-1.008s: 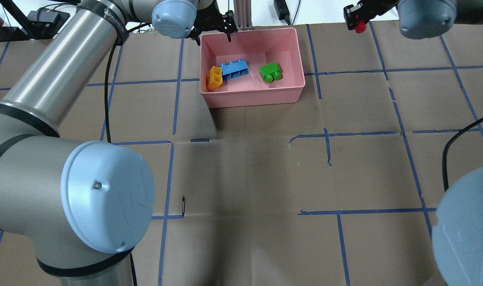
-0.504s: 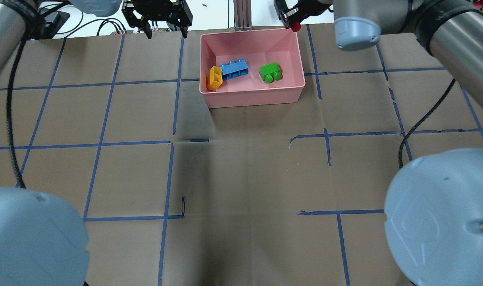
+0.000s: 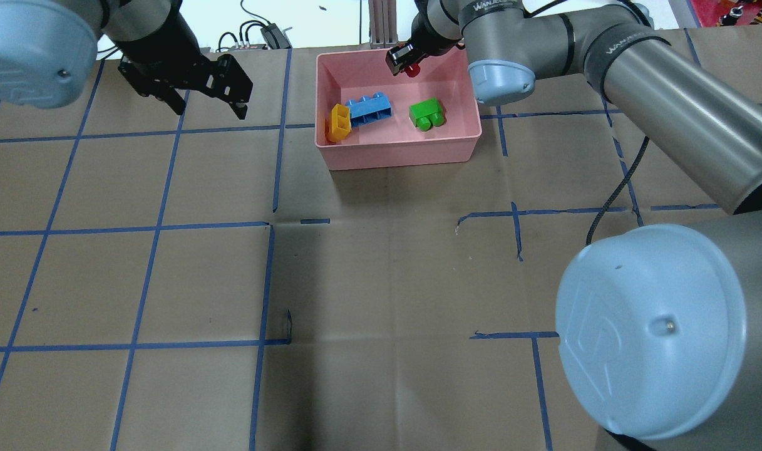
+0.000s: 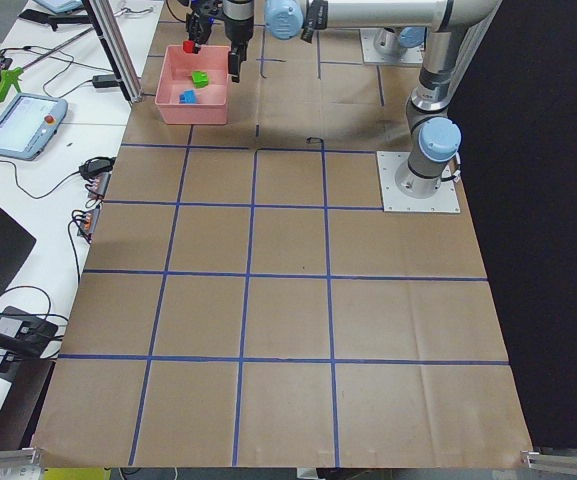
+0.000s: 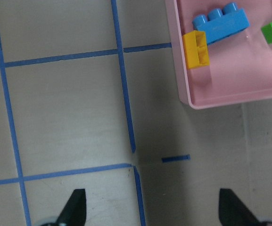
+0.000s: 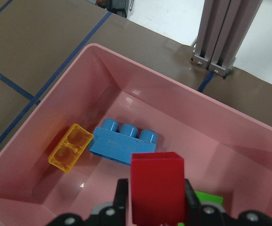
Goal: Put all blocks into box
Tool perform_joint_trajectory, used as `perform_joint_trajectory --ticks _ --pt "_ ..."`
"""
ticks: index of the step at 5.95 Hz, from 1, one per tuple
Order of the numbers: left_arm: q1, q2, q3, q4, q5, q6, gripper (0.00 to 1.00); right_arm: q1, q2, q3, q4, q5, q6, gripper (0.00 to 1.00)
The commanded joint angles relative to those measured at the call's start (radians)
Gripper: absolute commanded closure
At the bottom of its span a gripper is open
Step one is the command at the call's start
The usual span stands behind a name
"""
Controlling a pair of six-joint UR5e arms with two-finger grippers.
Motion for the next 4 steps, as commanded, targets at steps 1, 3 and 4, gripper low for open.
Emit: perform_joint_trajectory --ticks 1,3,4 --pt "0.016 0.056 -0.07 -0.003 -0.004 0.035 0.01 0.003 -0.005 0.002 0.02 -0.008 -0.004 0.0" --pt "0.017 0.056 -0.081 0.003 0.002 0.04 0.01 0.005 -0.019 -0.004 0.055 -0.008 0.003 0.0" --pt "0.017 0.056 -0.081 0.003 0.006 0.041 0.01 0.005 -0.023 -0.002 0.055 -0.008 0.004 0.0"
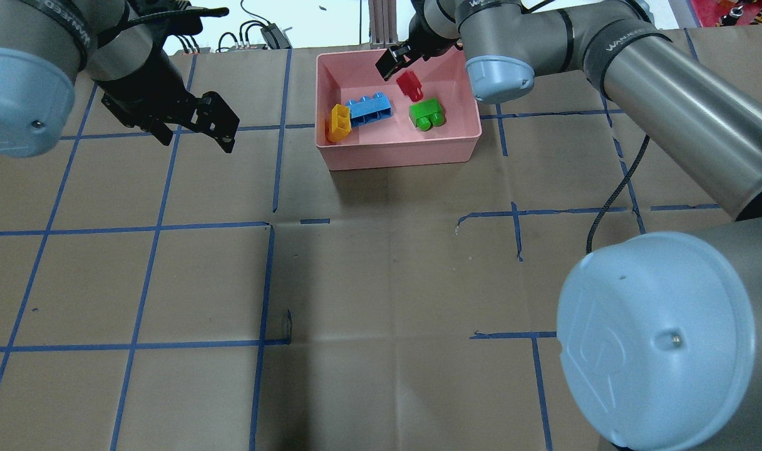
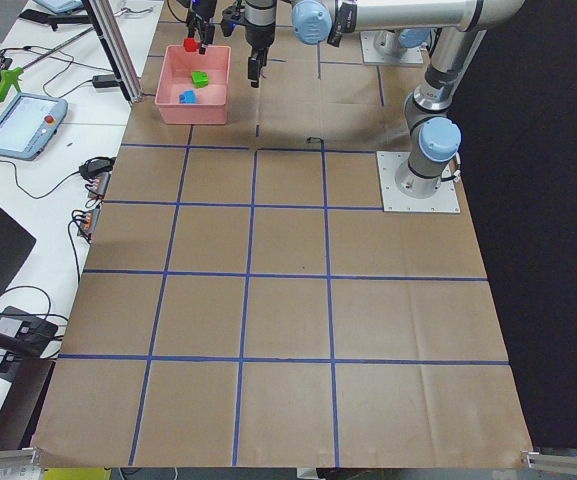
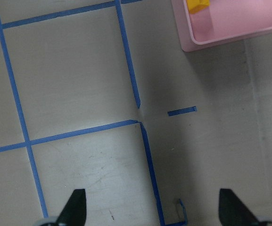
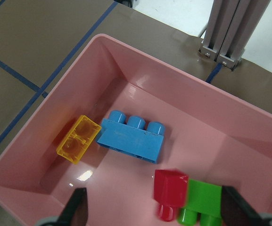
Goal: Put all blocks into box
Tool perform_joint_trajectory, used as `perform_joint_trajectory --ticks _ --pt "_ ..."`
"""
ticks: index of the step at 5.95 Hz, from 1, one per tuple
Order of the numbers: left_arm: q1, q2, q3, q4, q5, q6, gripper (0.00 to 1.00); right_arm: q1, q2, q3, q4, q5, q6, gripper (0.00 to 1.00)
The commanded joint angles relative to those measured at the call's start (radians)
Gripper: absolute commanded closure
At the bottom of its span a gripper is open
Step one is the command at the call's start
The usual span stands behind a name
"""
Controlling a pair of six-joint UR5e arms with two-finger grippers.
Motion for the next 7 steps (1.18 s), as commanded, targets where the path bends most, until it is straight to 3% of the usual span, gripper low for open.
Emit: perform_joint_trajectory --ticks 1,2,5,7 --pt "0.001 -0.001 -0.001 0.0 0.01 0.002 0.01 0.0 -0.005 -0.001 0.004 -0.002 0.004 0.0" --pt "0.001 0.001 0.002 0.0 0.019 0.002 0.01 0.0 -0.02 -0.001 0.013 -0.027 0.005 0.0" --pt "-0.004 -0.009 0.031 -0.009 0.051 0.0 0.01 -0.034 -0.281 -0.001 0.532 -0.188 0.051 0.0" --pt "-0.004 -0.009 0.026 -0.009 0.048 -0.001 0.01 -0.052 -0.495 0.025 0.897 -0.216 0.281 0.0"
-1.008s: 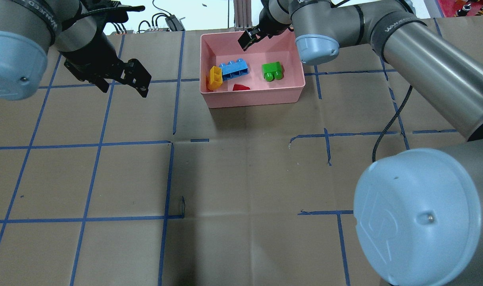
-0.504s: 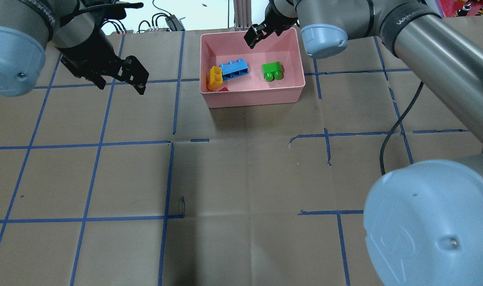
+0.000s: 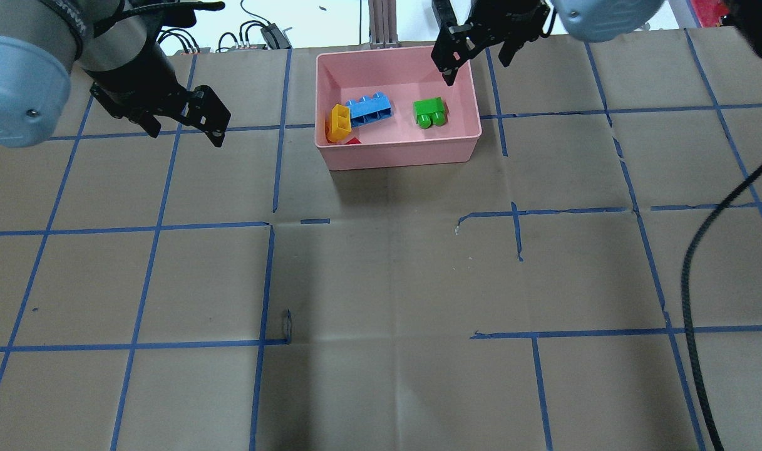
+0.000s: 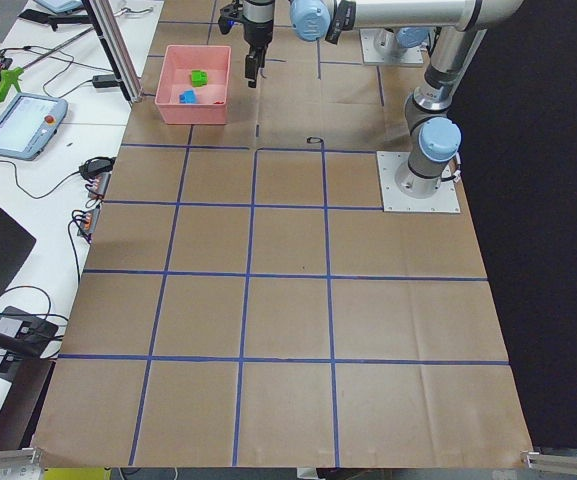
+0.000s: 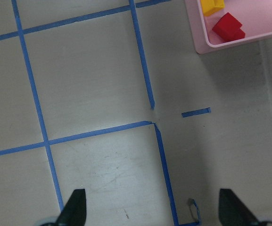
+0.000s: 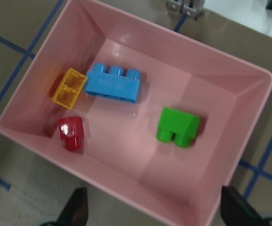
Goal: Put all blocks into box
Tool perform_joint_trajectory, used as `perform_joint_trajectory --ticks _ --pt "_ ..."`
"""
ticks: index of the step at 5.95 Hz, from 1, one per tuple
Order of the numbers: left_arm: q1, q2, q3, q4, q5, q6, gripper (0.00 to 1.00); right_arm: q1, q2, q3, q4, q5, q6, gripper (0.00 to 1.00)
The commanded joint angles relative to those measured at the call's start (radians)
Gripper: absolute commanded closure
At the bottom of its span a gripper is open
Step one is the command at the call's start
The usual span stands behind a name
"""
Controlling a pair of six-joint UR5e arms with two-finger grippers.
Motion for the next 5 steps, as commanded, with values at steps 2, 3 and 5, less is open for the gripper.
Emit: perform_joint_trajectory --ticks 2,3,5 --pt "0.0 0.004 -0.003 -0.014 -0.013 -0.021 0.01 -0.004 -0.277 0.208 0.24 -0.008 0.172 0.0" --pt "0.0 0.006 -0.003 -0.018 -0.016 -0.068 0.01 -0.004 -0.346 0.384 0.187 -0.008 0.16 0.0" --pt "0.001 0.007 -0.005 -0.034 -0.03 -0.079 0.01 -0.015 -0.388 0.463 0.017 -0.06 0.158 0.0"
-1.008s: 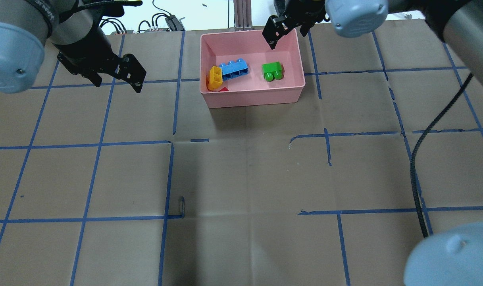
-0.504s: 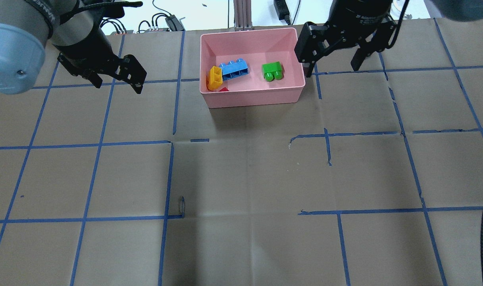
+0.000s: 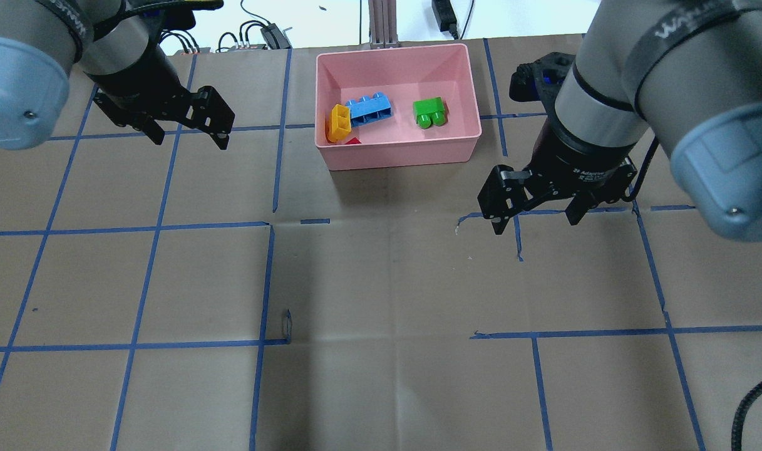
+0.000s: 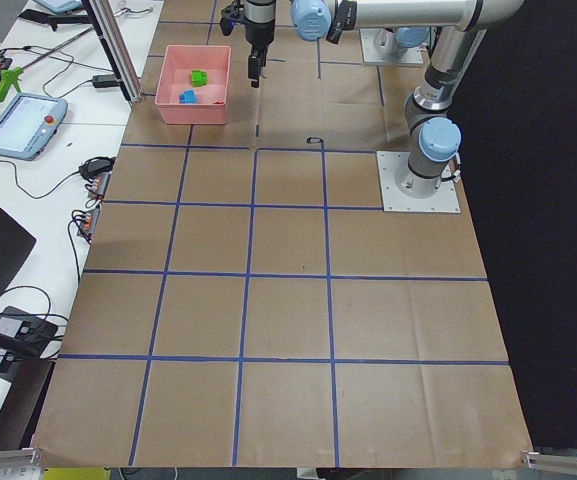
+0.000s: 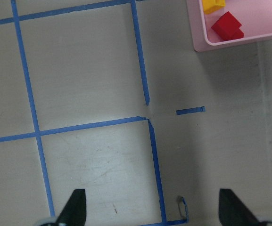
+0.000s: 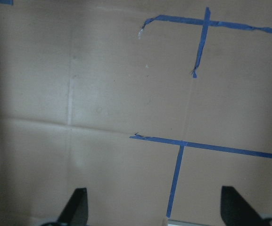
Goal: Put all blocks into box
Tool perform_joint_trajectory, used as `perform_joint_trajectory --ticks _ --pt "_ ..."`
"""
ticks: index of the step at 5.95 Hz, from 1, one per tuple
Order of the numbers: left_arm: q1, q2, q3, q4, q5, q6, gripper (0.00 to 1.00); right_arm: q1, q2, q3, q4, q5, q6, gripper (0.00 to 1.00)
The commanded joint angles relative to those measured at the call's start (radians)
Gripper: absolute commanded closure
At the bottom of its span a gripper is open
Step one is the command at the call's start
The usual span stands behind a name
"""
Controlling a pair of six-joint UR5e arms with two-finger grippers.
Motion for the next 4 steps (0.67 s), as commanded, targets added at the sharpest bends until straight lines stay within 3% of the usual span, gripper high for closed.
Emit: perform_joint_trajectory --ticks 1,4 --pt "0.003 0.001 -0.001 -0.009 -0.004 -0.006 0.01 -0.005 -0.009 0.016 -0.045 -0.055 -0.001 0.0" --pt "0.001 0.001 0.001 -0.009 -0.004 -0.009 0.01 -0.008 -0.007 0.001 -0.04 -0.052 0.005 0.0"
